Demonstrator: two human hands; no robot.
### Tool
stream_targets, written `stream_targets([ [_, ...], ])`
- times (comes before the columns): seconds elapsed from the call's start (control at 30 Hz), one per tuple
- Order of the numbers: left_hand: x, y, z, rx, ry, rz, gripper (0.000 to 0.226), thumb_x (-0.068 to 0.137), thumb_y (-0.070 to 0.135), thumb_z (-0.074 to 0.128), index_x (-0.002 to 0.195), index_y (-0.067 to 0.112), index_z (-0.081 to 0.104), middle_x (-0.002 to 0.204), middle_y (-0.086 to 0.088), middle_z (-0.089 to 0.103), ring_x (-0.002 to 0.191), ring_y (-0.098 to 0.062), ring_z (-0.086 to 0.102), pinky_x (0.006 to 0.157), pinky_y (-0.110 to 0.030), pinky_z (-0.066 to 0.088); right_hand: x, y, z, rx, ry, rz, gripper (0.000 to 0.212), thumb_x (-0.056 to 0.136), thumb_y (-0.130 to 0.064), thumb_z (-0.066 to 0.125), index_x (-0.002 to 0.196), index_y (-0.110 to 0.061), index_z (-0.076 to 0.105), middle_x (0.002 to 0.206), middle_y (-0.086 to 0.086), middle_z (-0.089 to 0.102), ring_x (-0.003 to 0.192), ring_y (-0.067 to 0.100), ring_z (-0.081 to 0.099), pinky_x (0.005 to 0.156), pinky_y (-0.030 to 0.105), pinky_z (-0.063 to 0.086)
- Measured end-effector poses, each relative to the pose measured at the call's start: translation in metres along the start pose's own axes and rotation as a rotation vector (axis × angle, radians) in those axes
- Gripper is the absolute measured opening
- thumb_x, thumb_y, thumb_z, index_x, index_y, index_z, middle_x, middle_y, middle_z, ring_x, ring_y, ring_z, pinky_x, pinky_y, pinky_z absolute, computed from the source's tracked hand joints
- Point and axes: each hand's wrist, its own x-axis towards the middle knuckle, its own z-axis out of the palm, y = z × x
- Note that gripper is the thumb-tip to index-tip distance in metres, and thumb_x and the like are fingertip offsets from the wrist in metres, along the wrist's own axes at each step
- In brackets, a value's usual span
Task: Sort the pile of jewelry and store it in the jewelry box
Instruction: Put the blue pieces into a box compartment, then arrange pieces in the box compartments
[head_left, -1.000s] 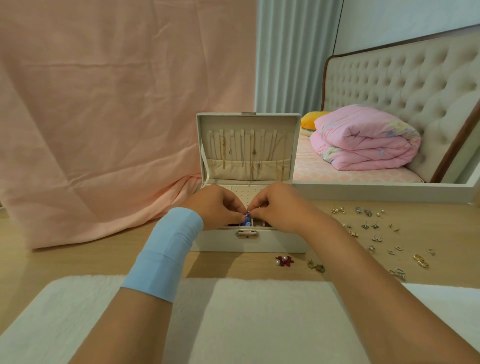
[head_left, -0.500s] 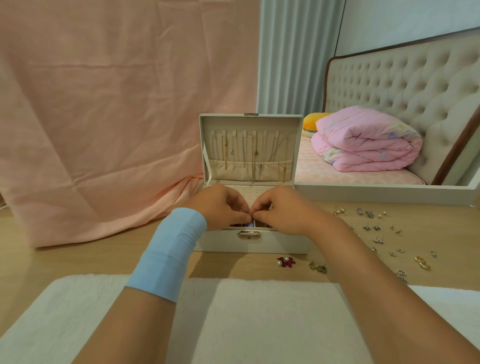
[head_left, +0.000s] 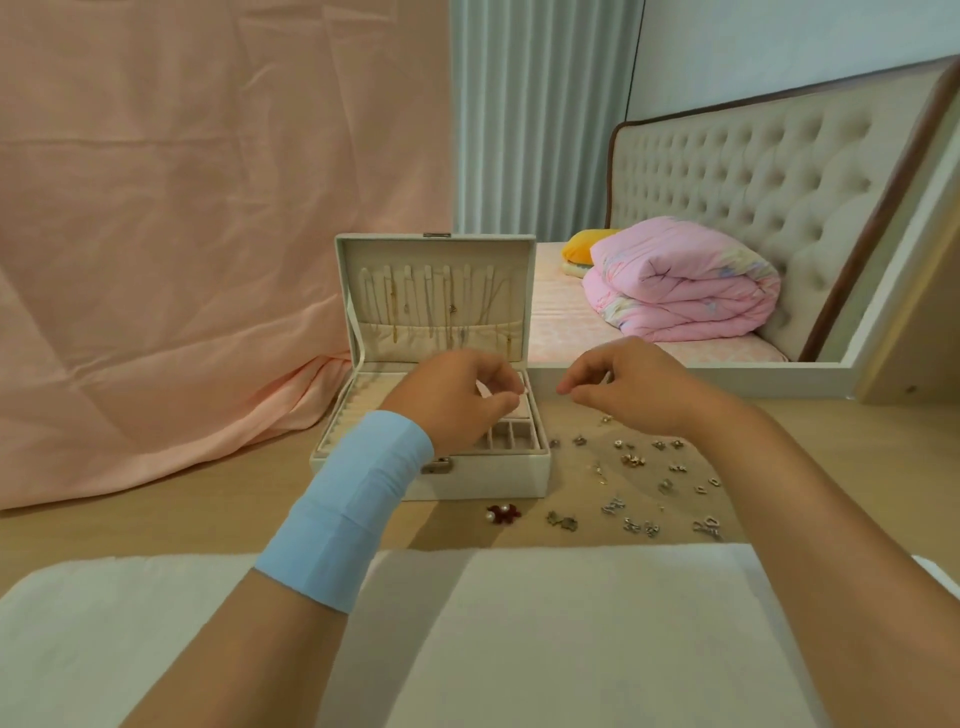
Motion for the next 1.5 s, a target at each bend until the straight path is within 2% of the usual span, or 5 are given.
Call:
stream_targets([
  [0.2,0.034,0.059,0.071,0.335,-0.229,0.076,0.023,0.093,0.026,0.061,0.109,0.037,0.071,0.109,0.017,0.069,0.101,-0.011,0.064,0.091,-0.029,0.05,-0.036,0.051,-0.034,-0.077,-0.013,0.143,0.021,0.088,-0.015,0.074,0.084,-0.035,0.078,0.082,-0.004,0.073,0.07,0.006,0.065,0.068,0.022,0.053],
  [0.47,0.05,0.061,0.114,0.717,-0.253,0.095,0.031,0.093,0.018,0.061,0.117,0.037,0.067,0.118,0.011,0.067,0.115,-0.017,0.058,0.108,-0.035,0.027,-0.051,0.076,-0.023,-0.319,-0.163,0.224,0.025,0.083,-0.02,0.079,0.102,-0.035,0.078,0.098,-0.015,0.069,0.089,0.007,0.064,0.081,0.024,0.049],
  [0.9,0.044,0.061,0.113,0.514,-0.15,0.128,0.012,0.093,0.027,0.06,0.099,0.035,0.067,0.104,0.013,0.07,0.101,-0.013,0.062,0.105,-0.034,0.032,-0.051,0.074,-0.015,-0.322,-0.113,0.202,0.012,0.082,-0.026,0.078,0.091,-0.033,0.078,0.096,-0.016,0.069,0.093,0.007,0.064,0.082,0.027,0.051],
  [1.23,0.02,0.02,0.014,0.074,0.001,0.03,0.013,0.097,0.026,0.059,0.095,0.035,0.068,0.096,0.018,0.065,0.084,0.003,0.056,0.07,-0.013,0.039,-0.024,0.012,-0.004,0.156,0.049,0.013,0.015,0.086,-0.02,0.079,0.081,-0.033,0.075,0.08,-0.011,0.071,0.046,-0.006,0.055,0.047,0.015,0.045],
  [1.5,-0.005,-0.04,-0.022,0.083,0.042,-0.082,0.015,0.094,0.028,0.064,0.083,0.039,0.064,0.091,0.02,0.066,0.085,0.002,0.058,0.075,-0.02,0.045,0.012,-0.044,0.045,0.116,-0.063,-0.051,0.01,0.085,-0.024,0.08,0.083,-0.032,0.077,0.083,-0.014,0.072,0.081,0.003,0.067,0.072,0.023,0.054],
])
